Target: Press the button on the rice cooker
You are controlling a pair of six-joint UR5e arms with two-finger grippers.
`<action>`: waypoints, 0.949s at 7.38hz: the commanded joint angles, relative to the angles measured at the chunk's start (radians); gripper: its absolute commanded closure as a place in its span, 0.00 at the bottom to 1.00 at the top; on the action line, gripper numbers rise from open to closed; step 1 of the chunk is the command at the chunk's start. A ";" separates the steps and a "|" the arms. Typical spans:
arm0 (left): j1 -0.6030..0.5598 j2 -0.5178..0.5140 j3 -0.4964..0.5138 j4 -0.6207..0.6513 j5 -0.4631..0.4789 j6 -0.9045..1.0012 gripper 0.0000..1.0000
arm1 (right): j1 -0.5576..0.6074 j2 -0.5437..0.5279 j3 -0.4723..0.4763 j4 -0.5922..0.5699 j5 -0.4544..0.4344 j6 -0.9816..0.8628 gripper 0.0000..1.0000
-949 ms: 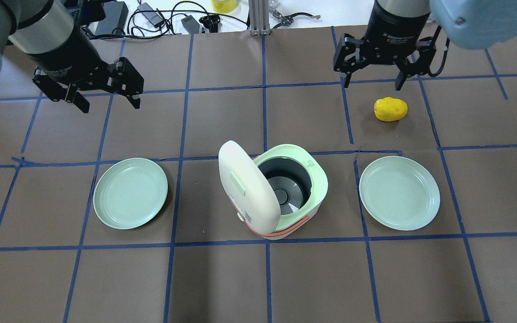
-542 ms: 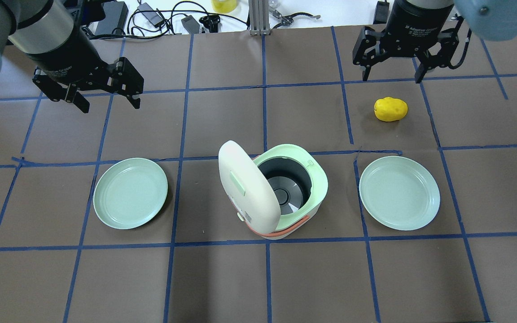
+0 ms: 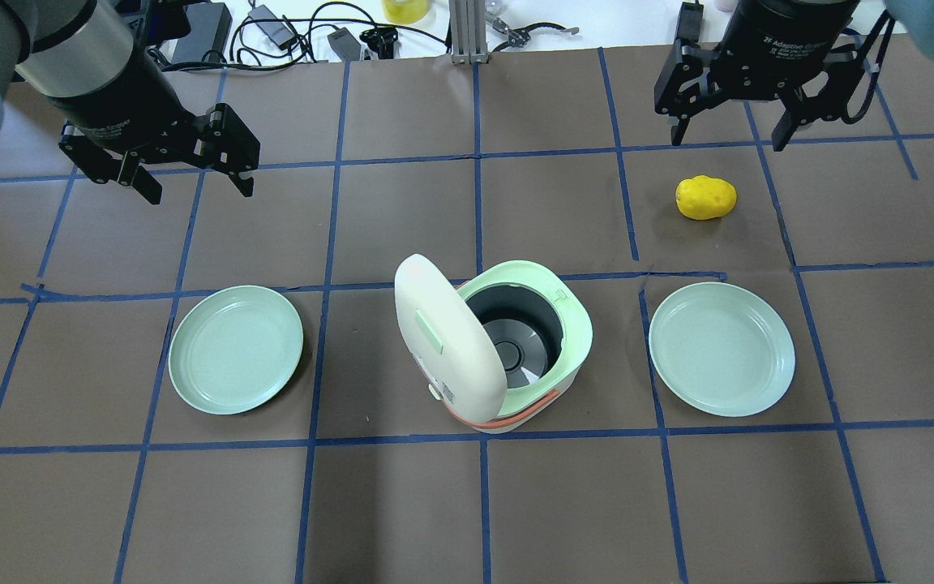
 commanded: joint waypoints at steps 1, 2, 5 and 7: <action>0.000 0.000 0.000 0.000 0.000 0.000 0.00 | 0.000 0.003 0.004 0.004 0.005 -0.002 0.00; 0.000 0.000 0.000 0.000 0.000 0.000 0.00 | 0.000 0.000 0.002 0.006 0.012 -0.002 0.00; 0.000 0.000 0.000 0.000 0.000 0.000 0.00 | 0.002 0.003 0.009 0.006 0.042 -0.002 0.00; 0.000 0.000 0.000 0.000 0.000 -0.002 0.00 | 0.002 0.003 0.009 0.006 0.044 -0.002 0.00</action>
